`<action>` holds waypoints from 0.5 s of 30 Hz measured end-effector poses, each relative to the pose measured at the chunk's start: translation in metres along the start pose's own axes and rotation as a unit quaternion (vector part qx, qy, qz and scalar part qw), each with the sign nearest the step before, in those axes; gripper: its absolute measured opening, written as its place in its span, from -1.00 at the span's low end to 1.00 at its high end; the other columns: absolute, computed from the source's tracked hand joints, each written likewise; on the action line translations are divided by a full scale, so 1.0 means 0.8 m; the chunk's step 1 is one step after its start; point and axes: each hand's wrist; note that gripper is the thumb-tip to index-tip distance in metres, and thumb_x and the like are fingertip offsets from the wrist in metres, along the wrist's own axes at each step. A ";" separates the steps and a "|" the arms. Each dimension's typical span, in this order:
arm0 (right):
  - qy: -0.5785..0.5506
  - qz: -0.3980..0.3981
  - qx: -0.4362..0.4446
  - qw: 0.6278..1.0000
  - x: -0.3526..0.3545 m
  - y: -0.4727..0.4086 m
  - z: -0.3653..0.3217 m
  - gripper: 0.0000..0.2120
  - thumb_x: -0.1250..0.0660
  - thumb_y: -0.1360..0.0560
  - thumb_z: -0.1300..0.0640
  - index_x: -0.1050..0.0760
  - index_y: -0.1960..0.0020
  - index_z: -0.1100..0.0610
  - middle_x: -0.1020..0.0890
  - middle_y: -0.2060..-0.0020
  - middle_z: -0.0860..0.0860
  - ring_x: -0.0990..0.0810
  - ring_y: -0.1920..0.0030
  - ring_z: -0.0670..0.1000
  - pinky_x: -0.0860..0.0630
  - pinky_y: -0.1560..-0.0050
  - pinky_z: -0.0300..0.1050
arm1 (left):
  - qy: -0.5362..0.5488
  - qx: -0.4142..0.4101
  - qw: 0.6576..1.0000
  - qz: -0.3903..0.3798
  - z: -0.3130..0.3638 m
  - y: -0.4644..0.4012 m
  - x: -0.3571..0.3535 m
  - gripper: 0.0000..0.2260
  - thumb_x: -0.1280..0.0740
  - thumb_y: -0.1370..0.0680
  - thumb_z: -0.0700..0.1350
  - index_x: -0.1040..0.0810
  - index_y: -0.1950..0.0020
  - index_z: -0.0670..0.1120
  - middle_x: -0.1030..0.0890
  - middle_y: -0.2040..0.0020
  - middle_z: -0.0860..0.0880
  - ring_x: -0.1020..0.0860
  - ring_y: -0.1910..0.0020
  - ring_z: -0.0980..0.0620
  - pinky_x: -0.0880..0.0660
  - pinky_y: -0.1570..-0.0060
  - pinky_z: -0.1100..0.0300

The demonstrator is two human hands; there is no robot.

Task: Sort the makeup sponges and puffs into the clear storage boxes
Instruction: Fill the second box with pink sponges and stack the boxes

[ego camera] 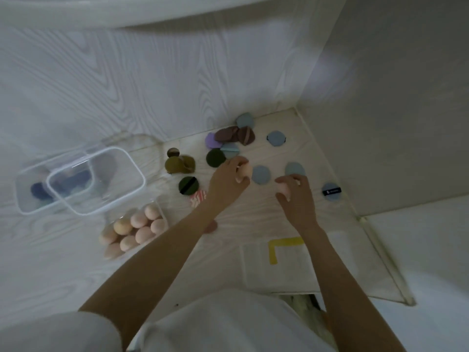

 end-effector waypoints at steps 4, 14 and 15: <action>-0.111 -0.016 0.001 0.994 -0.026 0.036 -0.053 -0.69 -0.33 -0.49 0.29 -0.47 -0.22 0.17 -0.47 -0.16 0.13 -0.48 -0.08 0.06 -0.43 -0.02 -0.15 | 0.077 0.051 0.993 0.078 -0.010 0.070 0.069 -0.65 -0.39 -0.46 -0.11 -0.42 -0.21 -0.02 -0.51 -0.02 0.12 -0.49 0.06 0.18 -0.37 0.12 0.47; -0.111 -0.187 0.184 0.958 -0.130 0.064 -0.195 -0.60 -0.32 -0.46 0.27 -0.44 -0.29 0.10 -0.39 -0.23 0.10 -0.39 -0.17 -0.03 -0.39 -0.15 -0.17 | 0.111 0.203 0.922 0.312 -0.133 0.246 0.182 -0.66 -0.40 -0.48 -0.16 -0.40 -0.20 0.00 -0.48 -0.18 -0.02 -0.55 -0.07 0.06 -0.56 0.02 0.16; -0.093 -0.193 0.216 0.953 -0.142 0.063 -0.209 -0.59 -0.31 -0.47 0.26 -0.43 -0.30 0.09 -0.38 -0.24 0.10 -0.38 -0.16 -0.05 -0.34 -0.13 -0.24 | 0.122 0.213 0.913 0.326 -0.136 0.257 0.186 -0.66 -0.40 -0.48 -0.19 -0.39 -0.20 -0.03 -0.48 -0.17 -0.04 -0.55 -0.05 0.08 -0.54 0.05 0.26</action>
Point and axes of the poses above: each hand's wrist, its own y-axis away from the middle knuckle, its own x-axis out of the back of the hand, z = x × y
